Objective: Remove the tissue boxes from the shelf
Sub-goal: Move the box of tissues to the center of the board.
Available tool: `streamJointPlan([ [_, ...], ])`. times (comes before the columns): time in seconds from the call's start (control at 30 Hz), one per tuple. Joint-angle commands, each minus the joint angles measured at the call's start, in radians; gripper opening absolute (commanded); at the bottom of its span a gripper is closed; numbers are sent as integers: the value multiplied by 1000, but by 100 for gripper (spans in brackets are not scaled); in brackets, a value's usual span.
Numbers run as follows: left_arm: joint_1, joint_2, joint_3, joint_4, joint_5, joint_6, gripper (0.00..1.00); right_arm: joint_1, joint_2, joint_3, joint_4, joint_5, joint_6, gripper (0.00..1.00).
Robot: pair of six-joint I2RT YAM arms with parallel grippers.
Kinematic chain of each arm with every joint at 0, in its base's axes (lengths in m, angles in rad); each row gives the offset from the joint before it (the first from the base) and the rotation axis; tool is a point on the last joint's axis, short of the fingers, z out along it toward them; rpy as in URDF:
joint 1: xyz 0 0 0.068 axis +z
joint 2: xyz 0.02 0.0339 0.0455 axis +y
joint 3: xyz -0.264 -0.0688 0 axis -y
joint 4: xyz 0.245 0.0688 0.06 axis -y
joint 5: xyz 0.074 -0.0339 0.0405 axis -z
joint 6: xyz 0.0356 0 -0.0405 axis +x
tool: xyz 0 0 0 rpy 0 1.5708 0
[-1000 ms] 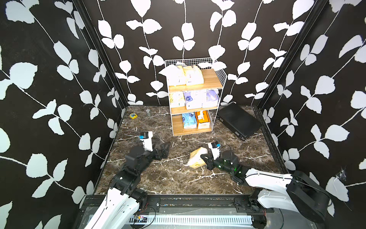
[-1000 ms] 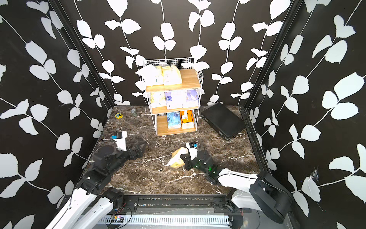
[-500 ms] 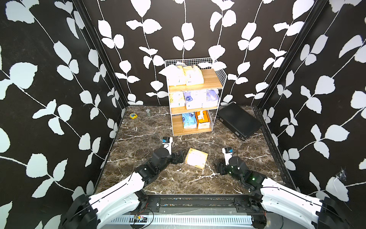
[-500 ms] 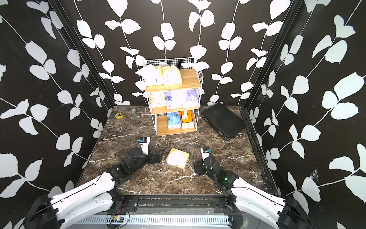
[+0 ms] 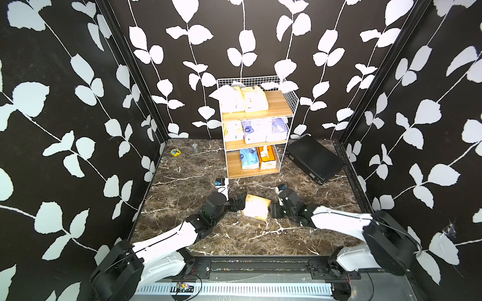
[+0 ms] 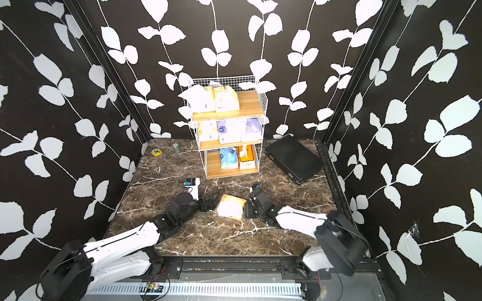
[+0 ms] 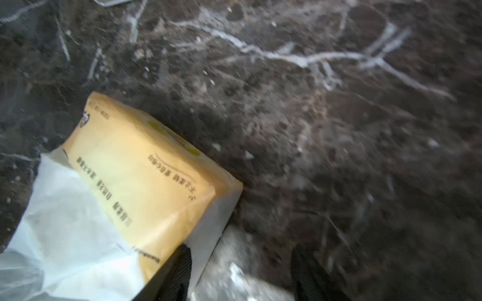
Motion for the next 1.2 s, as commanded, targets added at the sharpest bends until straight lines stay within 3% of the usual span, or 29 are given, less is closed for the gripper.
streamJointPlan([
  [0.0, 3, -94, -17, -110, -89, 11, 99, 6, 80, 94, 93, -79, -4, 62],
  [0.2, 15, -297, -12, -386, -125, -11, 99, 22, 123, 163, 104, -114, -2, 68],
  [0.37, 14, -431, -84, -425, -109, -16, 99, 22, -23, 159, -56, 3, -13, 71],
  [0.5, 16, -405, -8, -478, -97, 33, 99, 23, -157, 137, -154, 53, -19, 71],
  [0.67, 17, -300, 105, -520, -109, 43, 99, 22, -231, 92, -140, 70, 6, 69],
  [0.87, 25, -256, 138, -435, -82, 30, 99, 22, -116, 94, -38, -17, 34, 64],
  [1.17, 70, -117, 350, -498, -74, 141, 99, 25, 183, 154, 208, -190, 67, 63],
])
